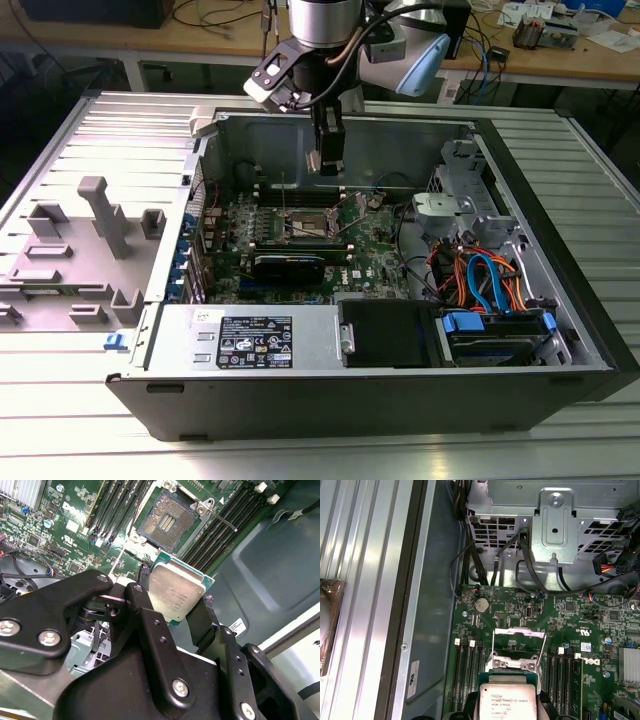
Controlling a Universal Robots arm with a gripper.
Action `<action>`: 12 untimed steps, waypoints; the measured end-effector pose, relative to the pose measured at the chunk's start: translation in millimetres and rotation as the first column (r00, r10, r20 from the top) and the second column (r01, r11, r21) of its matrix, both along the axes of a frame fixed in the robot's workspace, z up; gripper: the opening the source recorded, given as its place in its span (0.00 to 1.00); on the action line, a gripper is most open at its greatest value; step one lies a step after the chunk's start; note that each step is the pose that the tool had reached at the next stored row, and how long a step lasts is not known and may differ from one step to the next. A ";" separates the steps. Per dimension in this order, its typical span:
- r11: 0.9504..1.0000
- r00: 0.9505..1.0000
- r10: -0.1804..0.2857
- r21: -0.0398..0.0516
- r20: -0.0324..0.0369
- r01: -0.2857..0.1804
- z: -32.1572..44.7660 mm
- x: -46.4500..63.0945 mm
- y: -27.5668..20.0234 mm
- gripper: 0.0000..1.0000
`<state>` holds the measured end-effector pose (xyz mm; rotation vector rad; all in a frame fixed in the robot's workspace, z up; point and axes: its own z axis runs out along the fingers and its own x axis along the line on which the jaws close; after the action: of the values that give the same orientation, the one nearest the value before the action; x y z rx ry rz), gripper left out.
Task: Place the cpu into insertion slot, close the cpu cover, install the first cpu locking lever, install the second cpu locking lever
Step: 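Place the cpu into insertion slot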
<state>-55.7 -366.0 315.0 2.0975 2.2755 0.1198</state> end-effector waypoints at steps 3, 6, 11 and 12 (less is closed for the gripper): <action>1.000 1.000 -0.004 0.000 0.000 0.004 -0.1 0.0 0.0 0.55; 1.000 1.000 -0.007 0.000 0.000 0.007 -0.1 0.0 0.0 0.55; 1.000 1.000 -0.011 0.000 0.000 0.011 -0.3 0.0 0.0 0.55; 1.000 1.000 -0.011 0.000 0.000 0.011 -0.3 0.0 0.0 0.55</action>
<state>-55.7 -366.0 314.7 2.1100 2.2634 0.1195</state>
